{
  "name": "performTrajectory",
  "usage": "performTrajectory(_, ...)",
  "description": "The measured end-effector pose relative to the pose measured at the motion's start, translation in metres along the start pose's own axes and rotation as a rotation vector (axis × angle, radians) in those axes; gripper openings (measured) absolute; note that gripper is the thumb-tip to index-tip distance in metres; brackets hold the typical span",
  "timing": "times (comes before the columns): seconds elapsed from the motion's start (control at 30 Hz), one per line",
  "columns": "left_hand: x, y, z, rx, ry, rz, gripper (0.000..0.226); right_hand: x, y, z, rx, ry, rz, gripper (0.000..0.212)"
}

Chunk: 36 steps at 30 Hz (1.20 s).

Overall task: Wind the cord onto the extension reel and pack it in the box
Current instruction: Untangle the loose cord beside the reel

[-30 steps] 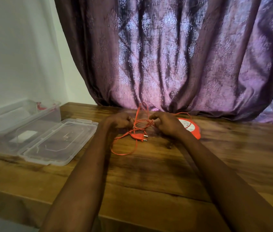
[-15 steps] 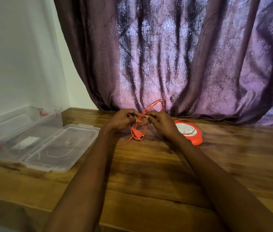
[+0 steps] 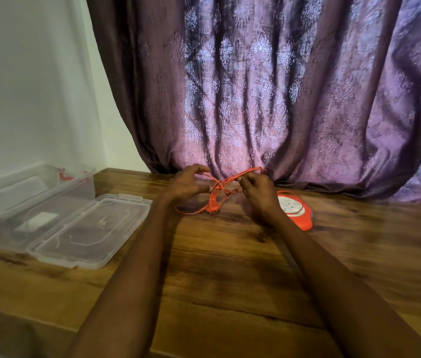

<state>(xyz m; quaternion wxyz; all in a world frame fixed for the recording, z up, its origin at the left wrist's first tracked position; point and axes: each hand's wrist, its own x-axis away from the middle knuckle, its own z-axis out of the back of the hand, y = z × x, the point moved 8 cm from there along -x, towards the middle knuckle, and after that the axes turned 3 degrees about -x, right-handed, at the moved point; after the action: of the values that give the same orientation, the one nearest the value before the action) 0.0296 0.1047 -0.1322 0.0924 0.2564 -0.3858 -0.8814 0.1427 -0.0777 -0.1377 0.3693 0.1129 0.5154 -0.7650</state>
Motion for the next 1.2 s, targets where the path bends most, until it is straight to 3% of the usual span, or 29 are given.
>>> performTrajectory(0.13, 0.0, 0.01, 0.018, -0.05, 0.124, -0.058, 0.012, -0.002, 0.011, -0.003, -0.111, -0.023, -0.093, 0.026)
performTrajectory(0.3, -0.001, 0.011, 0.003, -0.576, 0.06, 0.024, 0.037, -0.001, 0.017, -0.005, -0.112, -0.037, -0.093, 0.023)
performTrajectory(0.5, 0.0, 0.013, -0.003, -0.416, 0.075, 0.077, 0.021, -0.002, 0.012, -0.008, -0.111, -0.081, -0.091, 0.018)
performTrajectory(0.6, 0.001, 0.01, -0.002, -0.436, 0.089, 0.116, 0.015, 0.001, 0.007, 0.0, 0.052, -0.087, -0.042, 0.022)
performTrajectory(0.67, -0.001, 0.006, -0.006, -0.405, 0.033, 0.105, 0.013, 0.006, 0.0, 0.016, 0.288, 0.012, 0.017, 0.026)
performTrajectory(0.73, -0.002, 0.004, -0.01, -0.297, -0.014, 0.051, 0.011, 0.009, -0.01, 0.026, 0.357, 0.082, 0.1, 0.021)
performTrajectory(0.87, -0.003, 0.002, -0.008, -0.173, -0.008, 0.023, 0.015, 0.017, -0.034, 0.009, 0.314, -0.07, 0.315, 0.012)
performTrajectory(1.03, -0.002, -0.006, -0.008, 0.066, -0.016, 0.144, 0.023, 0.026, -0.052, -0.017, 0.402, -0.153, 0.474, 0.021)
performTrajectory(1.1, -0.002, -0.006, -0.008, 0.096, -0.028, 0.135, 0.025, 0.027, -0.054, -0.024, 0.408, -0.162, 0.428, 0.023)
performTrajectory(1.2, -0.002, -0.008, -0.009, 0.142, -0.027, 0.128, 0.023, 0.031, -0.053, -0.034, 0.455, -0.169, 0.347, 0.05)
